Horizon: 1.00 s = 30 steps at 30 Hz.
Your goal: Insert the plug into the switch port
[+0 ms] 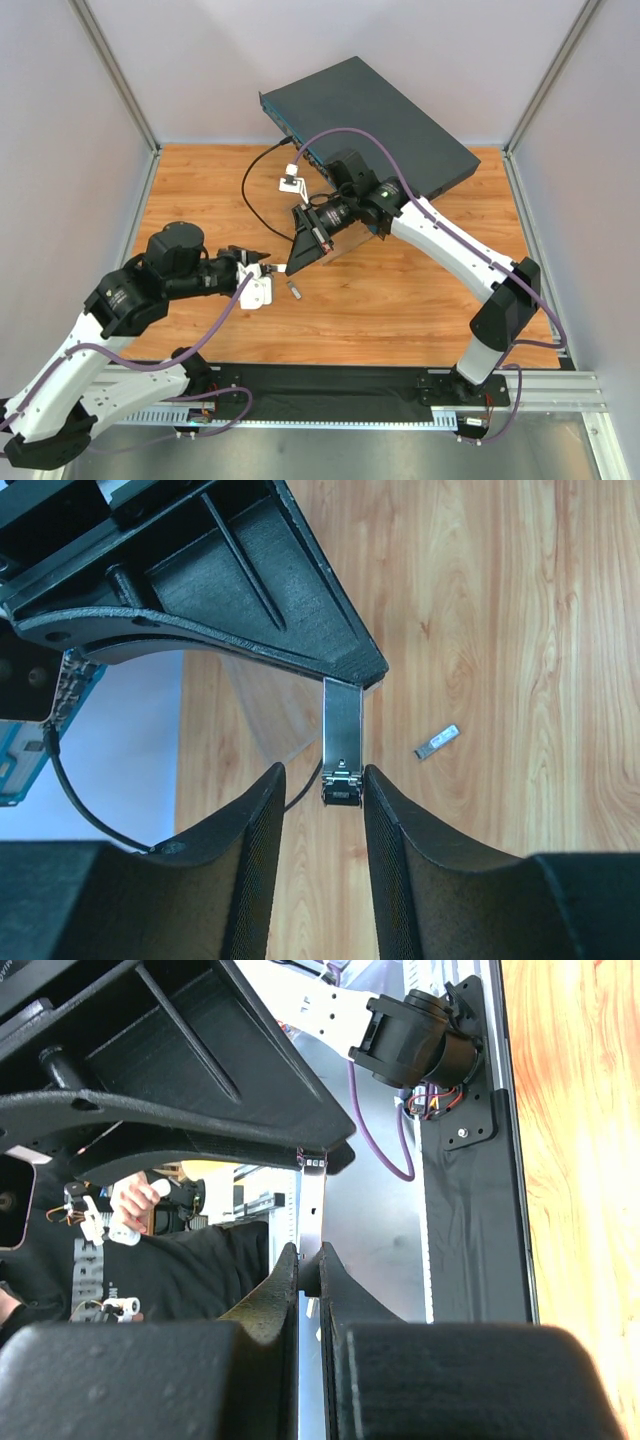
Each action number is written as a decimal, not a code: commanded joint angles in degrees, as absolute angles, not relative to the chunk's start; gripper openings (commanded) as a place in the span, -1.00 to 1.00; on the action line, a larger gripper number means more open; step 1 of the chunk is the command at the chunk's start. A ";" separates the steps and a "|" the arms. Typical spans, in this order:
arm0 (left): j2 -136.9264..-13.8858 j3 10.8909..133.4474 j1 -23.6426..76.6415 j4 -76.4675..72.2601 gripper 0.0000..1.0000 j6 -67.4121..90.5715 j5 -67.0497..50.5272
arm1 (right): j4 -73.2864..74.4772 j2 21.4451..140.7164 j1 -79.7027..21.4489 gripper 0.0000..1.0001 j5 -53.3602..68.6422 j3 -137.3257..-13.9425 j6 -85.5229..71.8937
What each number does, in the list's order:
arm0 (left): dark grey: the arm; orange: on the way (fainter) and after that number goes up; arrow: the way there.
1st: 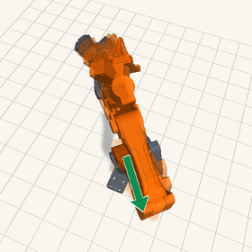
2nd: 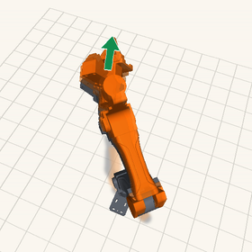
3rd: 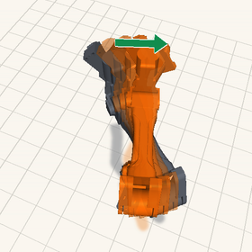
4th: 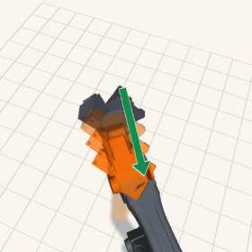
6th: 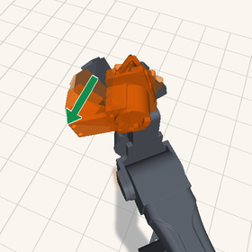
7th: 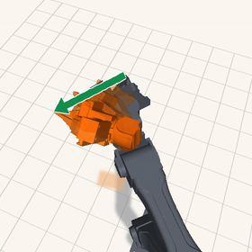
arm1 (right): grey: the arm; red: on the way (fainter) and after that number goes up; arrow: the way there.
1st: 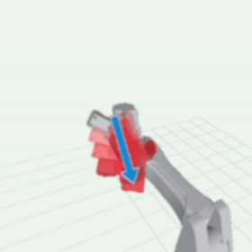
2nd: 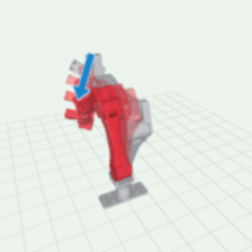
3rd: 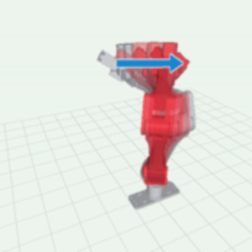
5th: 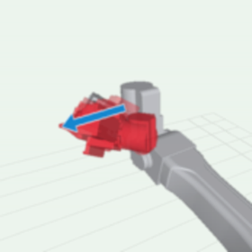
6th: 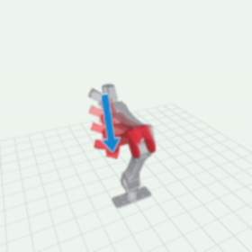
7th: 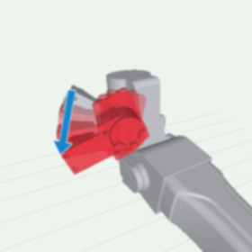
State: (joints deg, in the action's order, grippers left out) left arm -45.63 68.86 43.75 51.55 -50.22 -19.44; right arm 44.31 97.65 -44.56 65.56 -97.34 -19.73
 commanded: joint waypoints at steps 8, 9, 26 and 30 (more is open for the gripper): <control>-46.41 69.70 43.95 49.83 -0.43 -50.98 -20.83 | 44.82 98.26 -44.38 -0.99 65.21 -98.53 -19.95; -46.41 69.61 43.95 49.83 -0.48 -50.98 -20.66 | 44.91 98.26 -44.38 -0.99 65.21 -98.53 -19.95; -49.83 69.34 43.95 46.68 -1.00 -24.65 -15.64 | 42.28 85.37 -33.76 0.83 52.12 -108.55 -20.04; -52.90 71.36 43.68 43.33 -1.00 -15.31 -12.57 | 39.65 77.01 -27.44 0.95 48.87 -104.17 -21.61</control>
